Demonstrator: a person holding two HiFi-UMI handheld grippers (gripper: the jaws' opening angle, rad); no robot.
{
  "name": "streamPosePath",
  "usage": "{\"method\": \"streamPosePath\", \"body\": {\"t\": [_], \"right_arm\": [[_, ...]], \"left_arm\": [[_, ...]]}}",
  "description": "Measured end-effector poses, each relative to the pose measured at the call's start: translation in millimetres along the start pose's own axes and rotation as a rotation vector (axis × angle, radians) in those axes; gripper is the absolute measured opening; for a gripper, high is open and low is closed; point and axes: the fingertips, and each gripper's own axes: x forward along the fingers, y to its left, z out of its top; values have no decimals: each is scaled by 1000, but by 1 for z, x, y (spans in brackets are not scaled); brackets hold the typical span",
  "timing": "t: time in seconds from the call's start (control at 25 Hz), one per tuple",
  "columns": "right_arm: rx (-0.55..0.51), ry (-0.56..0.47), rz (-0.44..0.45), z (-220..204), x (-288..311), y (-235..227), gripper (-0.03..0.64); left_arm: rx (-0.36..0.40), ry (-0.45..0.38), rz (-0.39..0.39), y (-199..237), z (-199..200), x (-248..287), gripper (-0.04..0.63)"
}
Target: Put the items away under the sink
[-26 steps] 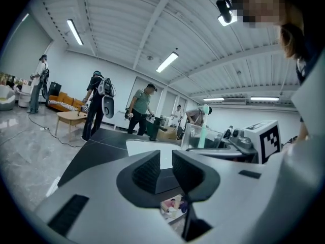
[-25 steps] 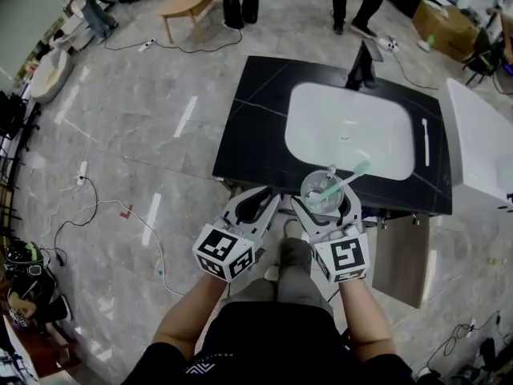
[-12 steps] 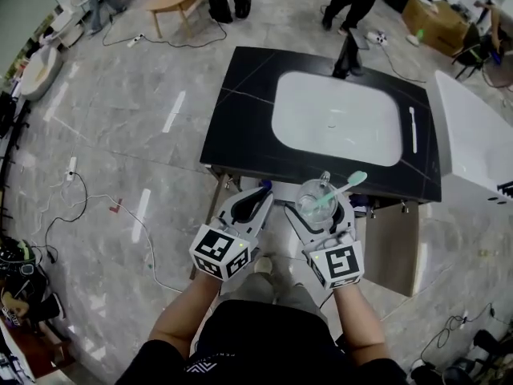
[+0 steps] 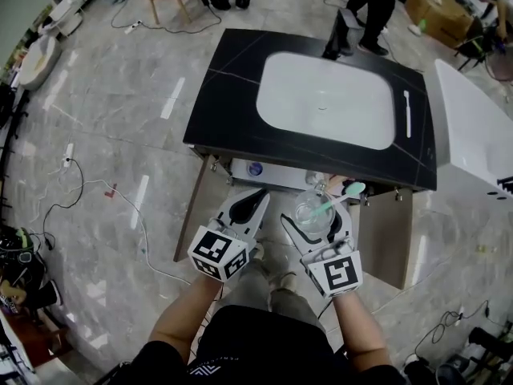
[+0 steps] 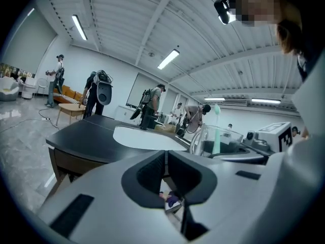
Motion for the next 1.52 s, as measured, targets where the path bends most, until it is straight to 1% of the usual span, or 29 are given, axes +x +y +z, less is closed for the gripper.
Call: {"method": "streamPosePath", "body": {"t": [0.2,0.32,0.44,0.64,0.72,0.84,0.96,1.12,1.4,1.52], "right_arm": [[32,8,-6,-23,-23,-2,339],[38,32,-10,-41,-35,-3,339],[45,30,-20,-56,-45,-2,339],[60,91,-19,-86,-58,-2,339],[68,89,-36,-98,-60,-6,339],[85,55,-69,-119,-61,-10,339],[94,54,-78,-138,-60,-10,339],[69,68,-63,-163,-53,-10,339],[72,38,-48,-201,-27,-5,339],[53,38,-28,-223,-16,-2,339]], "left_arm": [[0,25,-25,-23,-21,6,20],[-8,41,-41,-34,-33,7,15],[-9,59,-52,-42,-50,6,15],[-6,92,-70,-50,-79,14,15],[-11,109,-84,-52,-92,20,15],[-20,132,-95,-55,-113,25,15],[-7,144,-111,-57,-132,28,15],[16,135,-103,-47,-151,32,15],[38,105,-65,-15,-184,41,15],[53,96,-52,1,-204,48,15]]}}
